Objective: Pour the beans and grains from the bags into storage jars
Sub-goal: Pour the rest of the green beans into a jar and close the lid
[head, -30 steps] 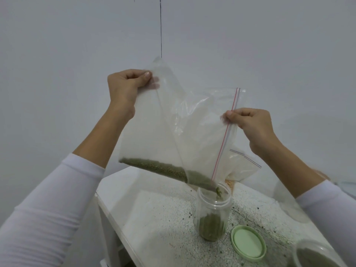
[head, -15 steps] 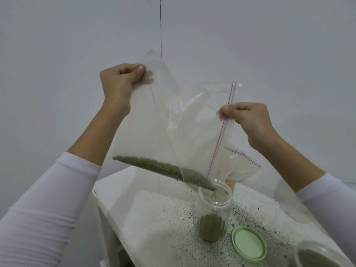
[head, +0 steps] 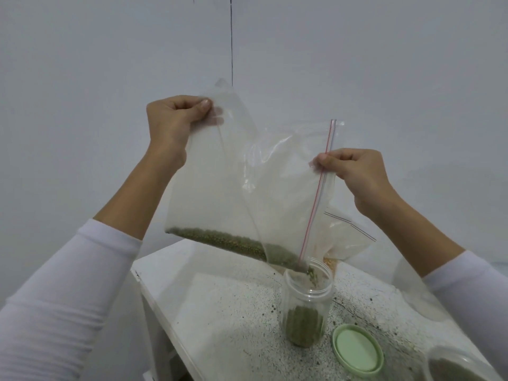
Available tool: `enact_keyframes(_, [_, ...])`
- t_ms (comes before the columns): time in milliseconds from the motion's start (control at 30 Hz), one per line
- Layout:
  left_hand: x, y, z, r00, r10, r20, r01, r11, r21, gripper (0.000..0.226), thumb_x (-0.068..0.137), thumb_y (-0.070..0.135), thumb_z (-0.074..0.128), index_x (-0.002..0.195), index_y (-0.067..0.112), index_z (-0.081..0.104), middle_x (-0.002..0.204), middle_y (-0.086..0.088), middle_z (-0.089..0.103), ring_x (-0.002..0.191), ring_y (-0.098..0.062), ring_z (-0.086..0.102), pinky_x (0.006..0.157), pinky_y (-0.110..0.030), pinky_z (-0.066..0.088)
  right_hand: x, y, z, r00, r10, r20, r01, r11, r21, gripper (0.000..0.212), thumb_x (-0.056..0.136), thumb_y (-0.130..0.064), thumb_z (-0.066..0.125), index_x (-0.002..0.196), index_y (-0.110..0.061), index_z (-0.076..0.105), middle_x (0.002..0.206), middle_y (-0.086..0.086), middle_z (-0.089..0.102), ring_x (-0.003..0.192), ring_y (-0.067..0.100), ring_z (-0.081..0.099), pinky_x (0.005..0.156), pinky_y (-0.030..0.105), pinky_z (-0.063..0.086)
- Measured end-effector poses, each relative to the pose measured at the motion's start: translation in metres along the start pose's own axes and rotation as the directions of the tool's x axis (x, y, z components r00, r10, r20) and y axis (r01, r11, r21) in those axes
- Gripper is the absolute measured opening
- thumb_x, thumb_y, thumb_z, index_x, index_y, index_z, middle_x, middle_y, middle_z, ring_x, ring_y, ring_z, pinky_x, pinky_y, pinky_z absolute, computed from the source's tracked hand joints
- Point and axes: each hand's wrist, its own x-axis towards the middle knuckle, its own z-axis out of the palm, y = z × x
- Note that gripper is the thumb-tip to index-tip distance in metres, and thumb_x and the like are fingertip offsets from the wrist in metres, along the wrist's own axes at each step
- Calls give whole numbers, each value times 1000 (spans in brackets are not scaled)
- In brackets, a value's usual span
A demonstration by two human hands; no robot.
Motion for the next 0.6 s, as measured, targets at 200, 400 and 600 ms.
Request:
enact_keyframes(200, [1, 1, 3, 1000, 15, -10, -16, 1000, -5, 10, 84, -5, 64, 75, 0, 66, 64, -4, 72, 64, -21, 71, 69, -29, 56, -1, 4, -1, 1000, 11, -10, -11, 1000, -20, 11, 85, -13, 69, 74, -11, 72, 73, -5, 71, 73, -1, 65, 75, 8, 43])
enact_keyframes(400, [-1, -1, 3, 999, 33, -7, -33, 999, 27, 9, 84, -4, 65, 77, -1, 67, 64, -2, 72, 63, -19, 71, 69, -28, 57, -1, 4, -3, 999, 5, -39, -6, 1000, -14, 10, 85, -13, 69, 76, -11, 73, 70, -7, 71, 70, -4, 64, 78, 10, 43])
enact_keyframes(600, [-3, 2, 8, 999, 47, 18, -47, 998, 33, 6, 84, -4, 65, 78, -1, 67, 65, -2, 72, 65, -21, 71, 70, -31, 58, -1, 8, -4, 998, 3, -59, -3, 1000, -3, 10, 84, -14, 69, 76, -10, 73, 71, -7, 71, 74, -2, 66, 84, 13, 45])
